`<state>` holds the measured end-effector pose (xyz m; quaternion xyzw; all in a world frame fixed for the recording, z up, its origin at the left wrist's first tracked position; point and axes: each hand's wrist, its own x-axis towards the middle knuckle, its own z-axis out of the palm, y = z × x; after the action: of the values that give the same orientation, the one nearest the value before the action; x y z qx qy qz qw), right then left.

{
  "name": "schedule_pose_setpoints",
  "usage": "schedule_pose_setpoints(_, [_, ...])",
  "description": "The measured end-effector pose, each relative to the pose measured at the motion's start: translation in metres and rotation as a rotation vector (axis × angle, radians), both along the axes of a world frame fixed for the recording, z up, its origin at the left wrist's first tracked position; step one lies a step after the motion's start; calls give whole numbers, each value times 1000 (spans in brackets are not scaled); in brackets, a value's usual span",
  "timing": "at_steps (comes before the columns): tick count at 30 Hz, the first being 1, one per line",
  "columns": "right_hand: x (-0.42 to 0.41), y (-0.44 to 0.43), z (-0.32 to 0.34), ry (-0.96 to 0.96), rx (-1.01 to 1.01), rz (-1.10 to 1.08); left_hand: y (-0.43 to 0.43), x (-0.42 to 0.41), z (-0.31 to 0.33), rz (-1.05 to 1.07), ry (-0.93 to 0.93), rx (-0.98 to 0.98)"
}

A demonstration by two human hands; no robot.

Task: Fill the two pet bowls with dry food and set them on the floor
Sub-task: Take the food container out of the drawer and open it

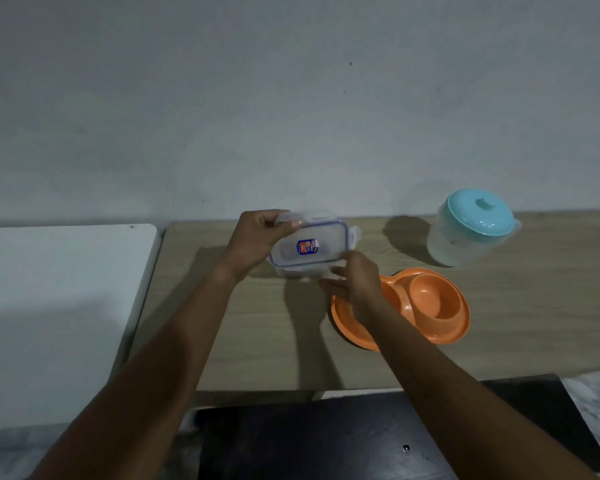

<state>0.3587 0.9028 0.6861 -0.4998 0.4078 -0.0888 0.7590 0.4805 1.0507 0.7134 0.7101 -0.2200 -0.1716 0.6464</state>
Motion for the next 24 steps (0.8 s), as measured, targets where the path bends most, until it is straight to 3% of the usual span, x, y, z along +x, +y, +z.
schedule_pose_setpoints(2, [-5,-9,6,-32,150,-28,21,-21,-5,-44,-78,41])
schedule_pose_setpoints(4, [-4,-15,8,-32,157,-20,38,-44,-18,-57,-119,125])
schedule_pose_setpoints(11, [-6,-2,-18,305,-832,614,58,-87,-61,-127,-173,515])
schedule_pose_setpoints(15, [-13,8,-33,338,-1103,760,64,-93,-70,-205,-306,724])
schedule_pose_setpoints(18, [-15,7,-32,305,-1146,726,66,-91,-70,-287,-380,843])
schedule_pose_setpoints(20, [-11,2,-28,280,-1147,601,67,-85,-71,-281,-318,851])
schedule_pose_setpoints(24, [6,-19,-21,260,-1059,272,55,-65,-67,-74,-208,718])
